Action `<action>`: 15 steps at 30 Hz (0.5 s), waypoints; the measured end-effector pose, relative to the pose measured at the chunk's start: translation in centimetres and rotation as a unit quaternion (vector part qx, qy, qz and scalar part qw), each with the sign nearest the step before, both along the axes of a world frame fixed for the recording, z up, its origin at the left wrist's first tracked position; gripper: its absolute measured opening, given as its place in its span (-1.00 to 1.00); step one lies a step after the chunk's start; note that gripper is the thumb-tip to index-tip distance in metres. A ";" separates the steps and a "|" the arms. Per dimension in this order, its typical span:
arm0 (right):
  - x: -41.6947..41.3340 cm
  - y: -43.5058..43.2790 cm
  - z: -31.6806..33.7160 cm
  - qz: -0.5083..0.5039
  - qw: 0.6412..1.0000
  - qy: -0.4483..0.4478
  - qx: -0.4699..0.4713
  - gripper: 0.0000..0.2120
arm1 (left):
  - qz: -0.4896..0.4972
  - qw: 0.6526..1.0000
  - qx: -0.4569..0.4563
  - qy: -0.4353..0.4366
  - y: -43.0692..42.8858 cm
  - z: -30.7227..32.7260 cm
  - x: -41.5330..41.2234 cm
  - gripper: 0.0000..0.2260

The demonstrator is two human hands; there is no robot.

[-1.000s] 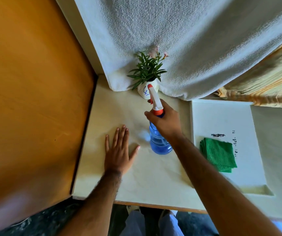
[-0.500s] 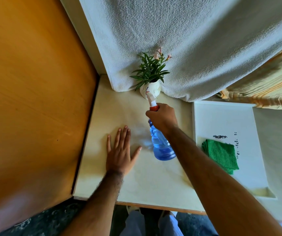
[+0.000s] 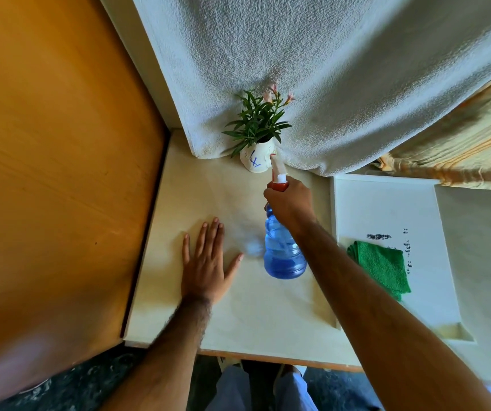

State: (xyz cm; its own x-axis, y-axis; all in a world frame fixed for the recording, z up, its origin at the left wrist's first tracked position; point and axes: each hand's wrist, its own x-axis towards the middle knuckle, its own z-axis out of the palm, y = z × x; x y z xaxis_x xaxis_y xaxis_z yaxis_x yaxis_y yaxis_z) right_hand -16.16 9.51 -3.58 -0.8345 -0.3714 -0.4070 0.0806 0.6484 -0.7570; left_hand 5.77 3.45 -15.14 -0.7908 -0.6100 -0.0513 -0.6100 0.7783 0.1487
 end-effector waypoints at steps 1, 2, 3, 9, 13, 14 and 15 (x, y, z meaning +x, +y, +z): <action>-0.2 0.5 0.1 -0.011 1.000 0.003 -0.016 -0.89 | 0.000 1.000 0.001 0.002 0.0 0.0 0.0 -0.25; -0.4 1.0 0.4 -0.021 0.999 0.014 -0.031 -0.90 | 0.001 1.000 0.001 0.004 0.0 0.1 0.0 -0.25; -0.6 1.5 0.9 -0.030 0.998 0.027 -0.051 -0.89 | 0.002 1.000 0.000 0.007 0.1 0.1 0.0 -0.26; -4.8 6.1 4.5 -0.142 0.958 0.120 -0.218 -0.81 | 0.000 1.000 -0.003 0.009 0.2 0.2 0.1 -0.24; -8.3 9.2 5.2 -0.125 0.924 0.233 -0.275 -0.74 | -0.003 1.000 0.003 0.002 0.2 0.4 0.0 -0.23; -9.2 9.8 4.7 -0.112 0.919 0.258 -0.275 -0.68 | -0.003 1.000 0.005 0.000 0.2 0.4 0.0 -0.23; -10.2 10.3 4.1 -0.099 0.917 0.278 -0.267 -0.66 | -0.003 1.000 0.006 -0.003 0.2 0.4 0.0 -0.23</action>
